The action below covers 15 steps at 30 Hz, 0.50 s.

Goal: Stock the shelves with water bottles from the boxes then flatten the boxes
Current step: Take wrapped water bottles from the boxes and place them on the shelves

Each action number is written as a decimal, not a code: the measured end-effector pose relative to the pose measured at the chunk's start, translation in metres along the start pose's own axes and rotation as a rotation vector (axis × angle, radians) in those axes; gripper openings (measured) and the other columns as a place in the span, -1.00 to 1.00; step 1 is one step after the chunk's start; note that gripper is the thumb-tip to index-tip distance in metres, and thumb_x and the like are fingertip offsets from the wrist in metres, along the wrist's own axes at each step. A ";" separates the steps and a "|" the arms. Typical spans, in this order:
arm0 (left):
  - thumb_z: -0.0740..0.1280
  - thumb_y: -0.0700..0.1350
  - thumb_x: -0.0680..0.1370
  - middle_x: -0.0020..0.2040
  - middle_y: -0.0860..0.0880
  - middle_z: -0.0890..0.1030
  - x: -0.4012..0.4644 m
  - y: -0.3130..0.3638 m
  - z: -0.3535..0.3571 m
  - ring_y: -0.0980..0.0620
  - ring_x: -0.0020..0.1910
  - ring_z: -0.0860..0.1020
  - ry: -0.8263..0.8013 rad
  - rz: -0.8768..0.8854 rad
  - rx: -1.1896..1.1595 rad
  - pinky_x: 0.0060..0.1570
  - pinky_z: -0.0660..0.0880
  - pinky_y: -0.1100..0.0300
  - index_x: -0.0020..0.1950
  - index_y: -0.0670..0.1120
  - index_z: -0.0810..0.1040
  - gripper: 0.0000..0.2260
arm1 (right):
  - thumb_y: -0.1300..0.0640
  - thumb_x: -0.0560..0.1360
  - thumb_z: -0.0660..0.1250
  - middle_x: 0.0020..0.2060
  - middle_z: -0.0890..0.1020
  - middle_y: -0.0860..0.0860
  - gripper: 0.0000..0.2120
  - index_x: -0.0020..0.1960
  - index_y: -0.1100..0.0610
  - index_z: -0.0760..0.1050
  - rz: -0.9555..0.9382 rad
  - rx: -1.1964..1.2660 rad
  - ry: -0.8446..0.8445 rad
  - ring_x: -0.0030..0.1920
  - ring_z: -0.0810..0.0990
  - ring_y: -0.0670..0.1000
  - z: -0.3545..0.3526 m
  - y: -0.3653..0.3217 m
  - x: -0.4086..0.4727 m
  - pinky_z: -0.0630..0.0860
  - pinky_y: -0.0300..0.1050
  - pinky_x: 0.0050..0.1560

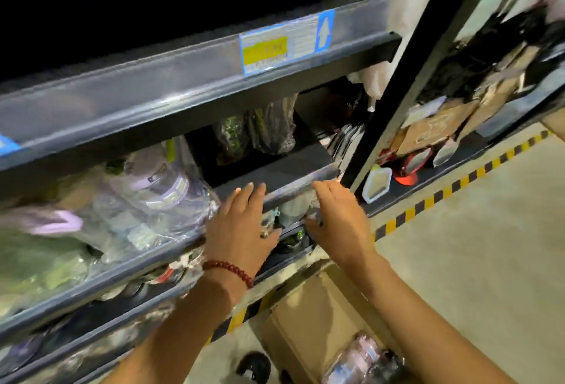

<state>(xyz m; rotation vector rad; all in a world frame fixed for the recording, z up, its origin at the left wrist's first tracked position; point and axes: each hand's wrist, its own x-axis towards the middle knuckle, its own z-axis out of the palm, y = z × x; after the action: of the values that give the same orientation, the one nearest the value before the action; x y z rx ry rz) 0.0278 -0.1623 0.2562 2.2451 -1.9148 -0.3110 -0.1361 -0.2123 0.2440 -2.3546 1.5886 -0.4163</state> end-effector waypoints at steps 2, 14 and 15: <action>0.37 0.19 0.46 0.51 -0.01 0.23 -0.027 0.003 -0.003 -0.03 0.48 0.22 -0.027 0.156 0.106 0.42 0.19 0.02 0.52 0.00 0.17 -0.28 | 0.21 0.20 0.52 -0.01 0.58 0.11 -0.52 0.10 0.20 0.51 0.069 -0.095 0.030 -0.05 0.55 0.22 -0.005 -0.003 -0.043 0.55 0.05 -0.20; 0.61 0.12 0.06 0.05 -0.05 0.66 -0.150 0.010 0.037 -0.07 0.02 0.64 -0.294 0.834 0.166 -0.02 0.57 -0.06 0.12 -0.04 0.56 -0.32 | 0.00 -0.01 0.63 -0.03 0.64 0.08 -0.33 0.06 0.14 0.59 0.690 -0.192 0.032 -0.10 0.64 0.13 0.026 -0.060 -0.283 0.62 -0.05 -0.22; 0.61 0.13 0.06 0.04 -0.05 0.66 -0.158 0.013 0.039 -0.07 0.01 0.64 -0.332 0.874 0.188 -0.03 0.58 -0.06 0.07 -0.04 0.62 -0.37 | 0.00 0.03 0.62 -0.01 0.63 0.08 -0.35 0.08 0.12 0.57 0.758 -0.176 0.029 -0.09 0.63 0.13 0.031 -0.065 -0.297 0.62 -0.04 -0.21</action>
<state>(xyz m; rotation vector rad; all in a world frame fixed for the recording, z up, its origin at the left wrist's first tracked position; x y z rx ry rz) -0.0195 -0.0082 0.2294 1.2667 -2.9584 -0.3839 -0.1752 0.0895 0.2142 -1.6521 2.4289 -0.1407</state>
